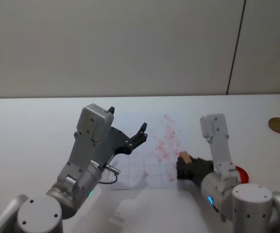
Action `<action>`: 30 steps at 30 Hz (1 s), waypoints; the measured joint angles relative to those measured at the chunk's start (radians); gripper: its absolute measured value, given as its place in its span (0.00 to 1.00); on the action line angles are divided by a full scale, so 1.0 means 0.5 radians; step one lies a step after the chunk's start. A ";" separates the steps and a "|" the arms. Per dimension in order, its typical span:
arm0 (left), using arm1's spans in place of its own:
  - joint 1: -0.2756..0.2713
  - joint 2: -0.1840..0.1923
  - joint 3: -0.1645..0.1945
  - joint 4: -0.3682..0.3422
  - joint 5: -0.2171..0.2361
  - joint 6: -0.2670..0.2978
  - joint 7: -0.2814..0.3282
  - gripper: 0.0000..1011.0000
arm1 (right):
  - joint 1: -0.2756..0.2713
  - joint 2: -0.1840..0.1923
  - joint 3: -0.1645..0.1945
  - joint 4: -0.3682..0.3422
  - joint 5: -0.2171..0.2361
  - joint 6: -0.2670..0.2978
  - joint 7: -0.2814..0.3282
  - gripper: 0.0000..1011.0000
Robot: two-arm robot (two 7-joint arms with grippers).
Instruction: Use the one hand to pick up the stamp and affix it onto the A4 paper.
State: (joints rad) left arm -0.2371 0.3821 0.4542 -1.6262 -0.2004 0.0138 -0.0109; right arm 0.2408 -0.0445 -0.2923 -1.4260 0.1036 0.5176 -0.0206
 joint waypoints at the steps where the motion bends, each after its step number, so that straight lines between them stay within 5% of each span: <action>1: 0.000 0.000 0.000 0.000 0.000 0.000 0.000 0.98 | -0.003 0.001 -0.001 -0.016 -0.002 -0.007 0.002 0.22; 15: 0.000 0.000 0.000 0.000 0.000 0.000 0.000 0.98 | -0.083 0.047 0.028 -0.335 -0.010 -0.118 -0.056 0.22; 30: 0.000 0.000 0.000 0.000 0.000 0.000 0.000 0.98 | -0.252 0.144 0.137 -0.531 0.106 0.025 -0.259 0.22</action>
State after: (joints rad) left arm -0.2371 0.3821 0.4542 -1.6262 -0.2004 0.0138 -0.0109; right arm 0.1150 0.0275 -0.2237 -1.6917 0.1564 0.5302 -0.1500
